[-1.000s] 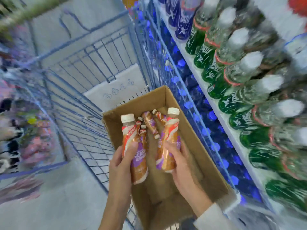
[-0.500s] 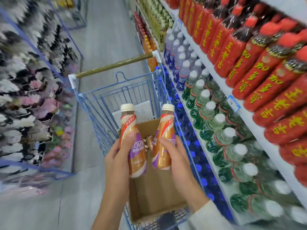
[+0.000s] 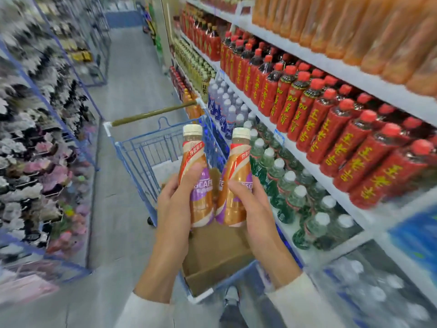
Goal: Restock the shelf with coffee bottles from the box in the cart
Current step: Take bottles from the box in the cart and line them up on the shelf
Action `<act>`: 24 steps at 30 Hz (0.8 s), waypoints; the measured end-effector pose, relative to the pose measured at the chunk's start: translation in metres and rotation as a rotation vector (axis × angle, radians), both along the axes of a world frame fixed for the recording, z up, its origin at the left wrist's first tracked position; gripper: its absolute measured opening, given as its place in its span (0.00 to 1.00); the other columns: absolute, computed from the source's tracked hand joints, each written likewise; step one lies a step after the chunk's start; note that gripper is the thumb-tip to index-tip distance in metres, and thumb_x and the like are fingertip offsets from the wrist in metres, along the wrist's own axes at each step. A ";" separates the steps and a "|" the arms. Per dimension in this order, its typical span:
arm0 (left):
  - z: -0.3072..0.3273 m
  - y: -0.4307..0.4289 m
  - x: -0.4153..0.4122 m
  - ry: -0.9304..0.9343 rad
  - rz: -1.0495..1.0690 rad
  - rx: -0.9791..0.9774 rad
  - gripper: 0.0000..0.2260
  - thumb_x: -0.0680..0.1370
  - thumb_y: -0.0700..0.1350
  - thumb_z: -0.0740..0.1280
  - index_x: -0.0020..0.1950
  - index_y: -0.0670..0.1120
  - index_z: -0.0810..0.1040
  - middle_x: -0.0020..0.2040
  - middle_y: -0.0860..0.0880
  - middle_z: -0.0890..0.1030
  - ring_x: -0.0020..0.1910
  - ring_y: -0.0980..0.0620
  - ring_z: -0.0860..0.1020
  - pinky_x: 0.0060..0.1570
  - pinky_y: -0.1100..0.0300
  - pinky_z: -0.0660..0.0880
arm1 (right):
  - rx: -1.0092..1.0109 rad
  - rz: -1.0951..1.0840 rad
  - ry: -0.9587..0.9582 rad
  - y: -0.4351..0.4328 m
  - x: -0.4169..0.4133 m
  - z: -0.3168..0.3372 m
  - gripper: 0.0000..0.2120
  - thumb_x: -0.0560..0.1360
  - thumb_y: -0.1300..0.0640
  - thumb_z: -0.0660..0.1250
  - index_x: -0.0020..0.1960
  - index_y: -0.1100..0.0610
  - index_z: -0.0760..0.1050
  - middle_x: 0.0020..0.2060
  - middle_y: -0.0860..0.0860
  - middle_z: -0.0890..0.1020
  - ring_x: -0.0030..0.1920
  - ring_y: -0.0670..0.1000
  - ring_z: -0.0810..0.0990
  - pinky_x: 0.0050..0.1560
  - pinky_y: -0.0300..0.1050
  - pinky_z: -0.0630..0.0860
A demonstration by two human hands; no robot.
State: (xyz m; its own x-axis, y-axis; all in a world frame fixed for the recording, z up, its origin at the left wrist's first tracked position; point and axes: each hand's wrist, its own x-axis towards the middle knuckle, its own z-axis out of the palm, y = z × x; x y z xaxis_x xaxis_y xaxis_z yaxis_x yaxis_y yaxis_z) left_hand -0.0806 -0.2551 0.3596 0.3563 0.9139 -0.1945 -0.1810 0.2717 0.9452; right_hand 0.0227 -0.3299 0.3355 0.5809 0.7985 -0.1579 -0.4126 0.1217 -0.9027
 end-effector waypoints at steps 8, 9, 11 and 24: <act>0.028 -0.102 0.015 -0.049 -0.290 0.016 0.18 0.72 0.57 0.72 0.53 0.46 0.84 0.46 0.43 0.87 0.40 0.47 0.84 0.42 0.52 0.80 | -0.006 -0.256 -0.102 -0.137 -0.009 0.041 0.21 0.71 0.52 0.74 0.63 0.51 0.77 0.49 0.49 0.87 0.47 0.49 0.87 0.43 0.44 0.83; 0.032 -0.116 0.021 -0.060 -0.328 0.020 0.17 0.71 0.57 0.72 0.51 0.46 0.84 0.45 0.43 0.86 0.39 0.47 0.84 0.42 0.51 0.80 | -0.019 -0.305 -0.132 -0.153 -0.006 0.045 0.22 0.69 0.51 0.76 0.63 0.49 0.78 0.50 0.49 0.87 0.49 0.50 0.86 0.46 0.46 0.83; 0.038 -0.143 0.036 -0.091 -0.413 0.026 0.15 0.70 0.58 0.73 0.48 0.48 0.84 0.43 0.43 0.86 0.38 0.46 0.83 0.41 0.51 0.79 | -0.033 -0.416 -0.161 -0.186 0.001 0.050 0.21 0.68 0.50 0.75 0.60 0.49 0.79 0.51 0.49 0.87 0.51 0.50 0.86 0.51 0.48 0.83; 0.052 -0.395 0.161 -0.116 -0.873 0.069 0.11 0.74 0.54 0.72 0.49 0.47 0.85 0.45 0.43 0.86 0.41 0.47 0.83 0.46 0.48 0.79 | -0.120 -0.897 -0.214 -0.466 0.059 0.065 0.24 0.66 0.47 0.73 0.58 0.57 0.79 0.47 0.52 0.85 0.46 0.50 0.84 0.45 0.42 0.82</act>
State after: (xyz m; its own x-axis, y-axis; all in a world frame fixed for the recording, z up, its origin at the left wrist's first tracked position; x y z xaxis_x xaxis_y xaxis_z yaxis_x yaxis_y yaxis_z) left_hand 0.0806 -0.6499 0.4121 0.9467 0.3148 -0.0686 -0.0310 0.3010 0.9531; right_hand 0.0819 -0.7956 0.4005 0.9994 0.0219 -0.0279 -0.0320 0.2157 -0.9759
